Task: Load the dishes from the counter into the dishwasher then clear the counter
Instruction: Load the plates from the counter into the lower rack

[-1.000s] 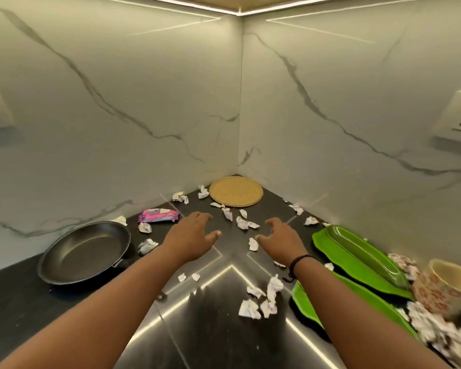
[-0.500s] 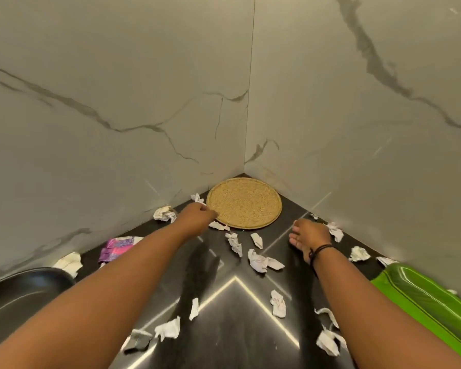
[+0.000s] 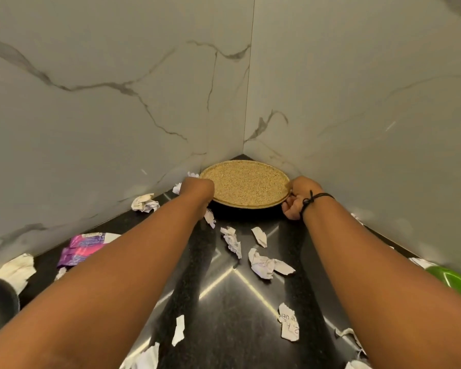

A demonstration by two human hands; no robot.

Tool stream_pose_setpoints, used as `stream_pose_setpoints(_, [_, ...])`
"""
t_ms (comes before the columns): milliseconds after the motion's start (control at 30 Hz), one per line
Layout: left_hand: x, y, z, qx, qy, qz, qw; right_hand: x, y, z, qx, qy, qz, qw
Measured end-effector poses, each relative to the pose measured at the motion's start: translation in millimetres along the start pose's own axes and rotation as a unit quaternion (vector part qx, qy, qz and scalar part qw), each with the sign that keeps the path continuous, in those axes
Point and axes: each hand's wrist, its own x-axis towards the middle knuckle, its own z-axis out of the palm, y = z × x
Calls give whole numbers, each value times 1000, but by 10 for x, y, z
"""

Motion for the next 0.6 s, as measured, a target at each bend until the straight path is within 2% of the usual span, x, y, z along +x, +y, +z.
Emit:
stream_pose_setpoints(233, [-711,30,-371,-23,-86,10,996,-801,148,-407,68,-50,-70,994])
stream_pose_setpoints(400, [-1706,-90,-757,-70,-165,14,984,-1855,289,-962,66,-28,-132,989])
stream_pose_setpoints(600, [-2880,-331,-1136,-115,-299,-8,947,-3223,796,-1801,84,-2,-176,981])
